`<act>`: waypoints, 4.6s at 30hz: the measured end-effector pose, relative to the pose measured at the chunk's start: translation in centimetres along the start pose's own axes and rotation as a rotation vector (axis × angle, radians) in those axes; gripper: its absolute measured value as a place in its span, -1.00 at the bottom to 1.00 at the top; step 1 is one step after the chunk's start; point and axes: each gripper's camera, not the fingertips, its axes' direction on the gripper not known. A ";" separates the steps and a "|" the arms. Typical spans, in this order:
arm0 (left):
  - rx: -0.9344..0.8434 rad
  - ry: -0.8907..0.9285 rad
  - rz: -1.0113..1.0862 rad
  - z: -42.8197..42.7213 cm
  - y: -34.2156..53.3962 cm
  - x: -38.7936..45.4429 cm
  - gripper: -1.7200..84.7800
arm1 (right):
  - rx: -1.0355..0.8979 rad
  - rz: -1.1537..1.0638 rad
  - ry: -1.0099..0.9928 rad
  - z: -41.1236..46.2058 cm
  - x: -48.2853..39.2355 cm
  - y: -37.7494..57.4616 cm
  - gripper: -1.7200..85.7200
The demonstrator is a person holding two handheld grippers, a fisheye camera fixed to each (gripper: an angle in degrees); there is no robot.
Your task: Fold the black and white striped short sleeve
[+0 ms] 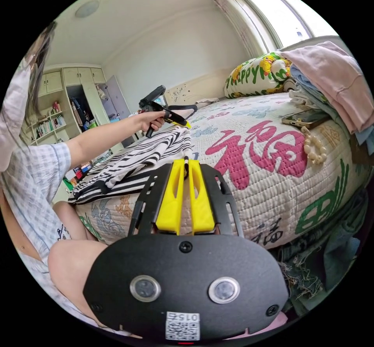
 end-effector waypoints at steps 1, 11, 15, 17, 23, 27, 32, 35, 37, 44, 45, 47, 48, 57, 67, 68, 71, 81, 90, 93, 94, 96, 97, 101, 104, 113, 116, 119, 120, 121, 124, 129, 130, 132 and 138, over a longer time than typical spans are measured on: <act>0.007 0.006 -0.005 -0.2 0.1 -0.3 -0.89 | 0.005 0.008 -0.007 -0.1 0.1 0.0 -0.96; 0.509 0.267 -0.006 -16.6 10.8 -6.8 -0.94 | 0.123 -0.153 -0.153 -4.6 -6.5 -3.3 -0.96; 0.640 0.310 -0.049 -23.7 20.3 -11.6 -0.94 | 0.067 -0.327 -0.433 -4.0 -14.3 -5.6 -0.96; 0.703 0.318 -0.067 -26.3 24.9 -13.9 -0.94 | 0.004 -0.444 -0.528 -2.7 -18.8 -6.2 -0.96; 0.865 0.381 -0.213 -30.4 39.5 -22.7 -0.95 | -0.226 -0.692 -0.689 3.2 -32.5 -6.4 -0.96; 0.925 0.427 -0.337 -30.3 48.2 -29.0 -0.95 | -0.346 -0.855 -0.669 7.2 -40.9 -4.5 -0.96; 0.949 0.492 -0.477 -28.3 54.8 -35.5 -0.95 | -0.462 -0.952 -0.615 11.6 -47.3 -2.4 -0.96; 0.909 0.508 -0.543 -27.2 56.7 -38.7 -0.95 | -0.547 -0.946 -0.612 14.5 -50.0 -2.0 -0.96; 0.887 0.520 -0.569 -26.7 57.3 -40.1 -0.95 | -0.599 -0.934 -0.620 16.0 -51.2 -1.8 -0.96; 0.838 0.547 -0.693 -26.3 57.5 -42.4 -0.87 | -0.678 -0.954 -0.624 18.9 -55.5 -1.2 -0.96; 0.802 0.517 -0.704 -26.9 57.5 -42.5 -0.81 | -0.678 -0.966 -0.629 18.9 -56.1 -1.1 -0.96; 0.770 0.469 -0.681 -28.0 57.5 -42.1 -0.77 | -0.674 -0.983 -0.623 18.9 -56.7 -1.0 -0.96; 0.747 0.429 -0.676 -28.6 57.3 -41.7 -0.76 | -0.668 -0.998 -0.608 18.9 -57.1 -0.9 -0.96; 0.509 0.249 -0.650 -28.2 51.5 -39.4 -0.86 | -0.732 -1.038 -0.580 20.8 -59.1 -1.0 -0.94; 0.591 0.247 -0.675 -29.2 51.6 -38.6 -0.85 | -0.614 -0.885 -0.778 16.6 -53.0 -8.8 -0.81; 0.600 0.257 -0.676 -29.3 51.8 -38.6 -0.85 | -0.544 -0.824 -0.742 16.5 -51.2 -11.1 -0.80; 0.615 0.288 -0.690 -29.0 52.0 -38.7 -0.84 | -0.358 -0.697 -0.449 17.9 -46.7 -17.0 -0.80; 0.507 0.225 -0.653 -27.7 48.0 -36.0 -0.84 | -0.678 -0.391 -0.120 36.1 -39.6 -23.2 -0.73; 0.531 0.228 -0.660 -26.8 47.1 -33.9 -0.94 | -0.724 -0.528 -0.018 39.0 -41.7 -22.3 -0.95; 0.495 0.169 -0.658 -26.5 46.1 -32.5 -0.95 | -0.697 -0.566 0.031 38.9 -42.0 -21.7 -0.96; 0.478 0.153 -0.658 -26.3 45.7 -32.2 -0.95 | -0.691 -0.569 0.042 38.9 -42.0 -21.6 -0.96; 0.414 0.093 -0.647 -25.6 44.2 -30.9 -0.94 | -0.675 -0.568 0.073 38.9 -42.1 -21.3 -0.94; 0.406 0.078 -0.643 -25.5 44.0 -30.5 -0.94 | -0.674 -0.569 0.080 38.9 -42.2 -21.3 -0.94; 0.381 -0.018 -0.609 -25.8 43.1 -27.6 -0.86 | -0.661 -0.529 0.058 36.7 -41.4 -21.1 -0.91; 0.373 -0.063 -0.524 -27.5 43.4 -24.6 -0.83 | -0.629 -0.506 -0.083 30.9 -40.2 -20.4 -0.88; 0.429 0.069 -0.021 -32.8 41.3 -6.9 -0.79 | -0.519 -0.672 -0.445 11.5 -38.0 -10.6 -0.79; 0.382 0.066 0.104 -30.5 42.2 1.3 -0.78 | -0.469 -0.800 -0.367 8.5 -39.0 -7.6 -0.77; 0.312 -0.027 0.152 -27.1 44.6 7.8 -0.76 | -0.435 -0.896 -0.303 7.0 -40.0 -5.9 -0.75; 0.279 -0.100 0.145 -25.8 45.4 9.6 -0.76 | -0.478 -0.934 -0.317 7.2 -40.3 -5.4 -0.74; 0.264 -0.138 0.132 -25.2 45.7 10.3 -0.76 | -0.504 -0.949 -0.315 7.5 -40.4 -5.1 -0.73; 0.251 -0.174 0.092 -23.3 46.7 12.4 -0.76 | -0.583 -0.990 -0.278 8.5 -41.1 -4.1 -0.72; 0.136 -0.373 0.086 -20.0 46.3 15.0 -0.81 | -0.521 -0.969 -0.173 8.4 -40.9 -3.0 -0.94; 0.133 -0.387 0.090 -19.9 46.2 15.3 -0.82 | -0.512 -0.979 -0.178 8.2 -40.9 -2.9 -0.95; 0.126 -0.415 0.075 -19.7 46.2 15.7 -0.87 | -0.490 -1.019 -0.150 7.7 -41.2 -2.1 -0.97; 0.155 -0.362 0.020 -20.8 47.3 15.0 -0.93 | -0.517 -1.159 -0.095 7.4 -41.8 -0.3 -0.98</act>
